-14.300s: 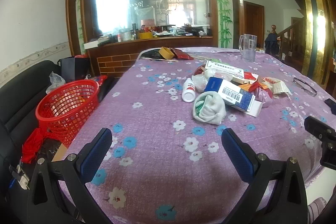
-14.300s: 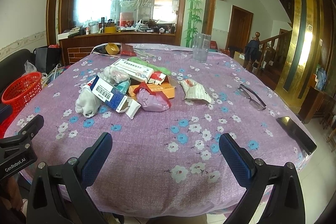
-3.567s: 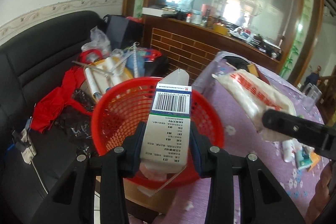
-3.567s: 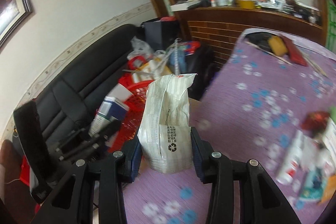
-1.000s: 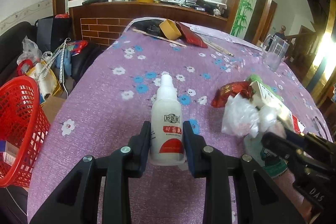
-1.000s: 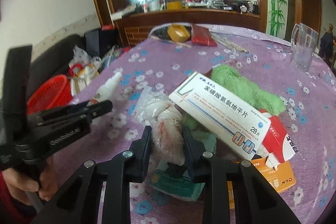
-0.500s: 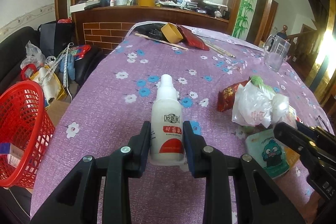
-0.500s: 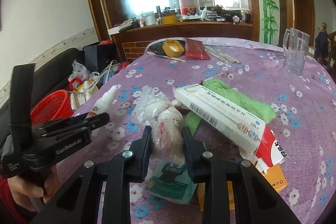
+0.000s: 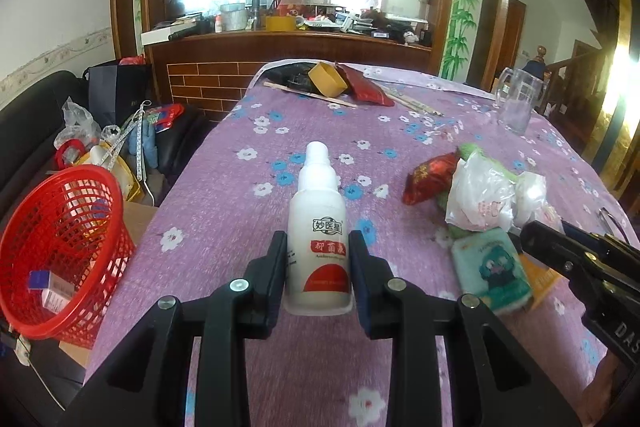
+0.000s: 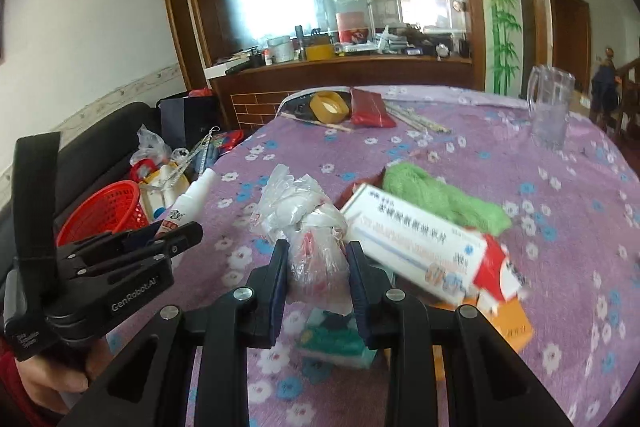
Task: Collect trash
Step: 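Lift the bottle with the left tool while the right tool lifts the plastic bag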
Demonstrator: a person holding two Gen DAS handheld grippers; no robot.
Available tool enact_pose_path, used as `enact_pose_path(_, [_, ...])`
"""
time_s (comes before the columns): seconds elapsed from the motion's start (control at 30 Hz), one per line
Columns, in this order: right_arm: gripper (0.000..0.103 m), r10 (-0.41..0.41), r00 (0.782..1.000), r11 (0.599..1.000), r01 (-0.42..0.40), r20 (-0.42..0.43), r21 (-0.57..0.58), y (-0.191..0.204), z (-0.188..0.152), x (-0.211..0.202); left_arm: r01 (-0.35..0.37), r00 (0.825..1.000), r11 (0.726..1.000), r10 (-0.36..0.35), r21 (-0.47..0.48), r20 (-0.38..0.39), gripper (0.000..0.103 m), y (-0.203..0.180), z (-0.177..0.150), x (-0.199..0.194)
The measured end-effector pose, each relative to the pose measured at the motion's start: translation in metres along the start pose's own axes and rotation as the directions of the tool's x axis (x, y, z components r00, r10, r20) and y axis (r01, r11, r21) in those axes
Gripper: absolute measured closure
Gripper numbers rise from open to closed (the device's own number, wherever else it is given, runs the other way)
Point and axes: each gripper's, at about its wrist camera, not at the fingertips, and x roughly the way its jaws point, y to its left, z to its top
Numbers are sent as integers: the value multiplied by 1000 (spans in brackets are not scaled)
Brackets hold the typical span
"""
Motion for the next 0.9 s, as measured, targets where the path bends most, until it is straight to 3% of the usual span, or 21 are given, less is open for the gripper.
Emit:
enact_pose_path(0.2, [72,-8,1000,998,10,-29,56,0,-10,-9,16,1000,1000,-16,12,-9,74,0,-12,-12])
enact_pose_path(0.9, [72,-29,997,999,31,-65,29,21,-14,-7,6,1000,1000,-6,-6,-12,74,20,-23,-21])
